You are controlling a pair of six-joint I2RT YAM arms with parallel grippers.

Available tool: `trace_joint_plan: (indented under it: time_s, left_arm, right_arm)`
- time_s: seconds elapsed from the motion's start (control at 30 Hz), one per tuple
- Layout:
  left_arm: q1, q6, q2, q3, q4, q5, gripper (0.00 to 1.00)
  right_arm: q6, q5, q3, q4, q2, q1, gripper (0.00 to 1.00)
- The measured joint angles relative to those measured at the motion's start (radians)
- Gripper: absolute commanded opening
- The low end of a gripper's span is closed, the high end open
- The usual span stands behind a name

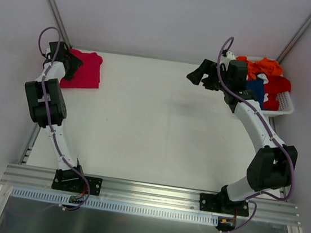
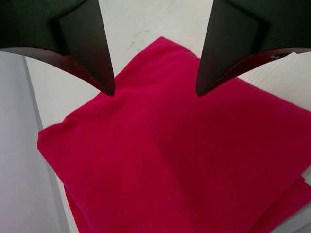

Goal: Fold and stack the t-shirts
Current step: Neatly place the folded tshirt to the corner

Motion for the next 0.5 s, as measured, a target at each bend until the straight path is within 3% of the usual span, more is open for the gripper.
trace_joint_plan:
  time_s: [0.17, 0.23, 0.33, 0.37, 0.4, 0.5]
  left_arm:
    - [-0.002, -0.057, 0.05, 0.04, 0.008, 0.002, 0.42]
    - [-0.002, -0.056, 0.049, 0.05, 0.023, 0.005, 0.41]
    - [-0.002, -0.034, 0.022, 0.028, 0.047, 0.033, 0.55]
    - [-0.002, -0.024, -0.008, -0.011, 0.066, 0.047, 0.7]
    - [-0.002, -0.012, -0.039, -0.045, 0.065, 0.064, 0.76]
    - [-0.006, 0.048, -0.204, -0.206, 0.076, 0.147, 0.89]
  right_arm:
    - [0.002, -0.002, 0.0, 0.0, 0.0, 0.0, 1.0]
    - [0.002, -0.003, 0.0, 0.0, 0.0, 0.0, 0.99]
    - [0.002, -0.006, 0.0, -0.001, -0.001, 0.0, 0.99]
    - [0.001, -0.006, 0.0, -0.003, -0.002, 0.0, 1.0]
    - [0.001, -0.006, 0.0, -0.008, -0.004, 0.0, 0.99]
    - [-0.003, 0.003, 0.0, -0.027, -0.019, 0.0, 0.99]
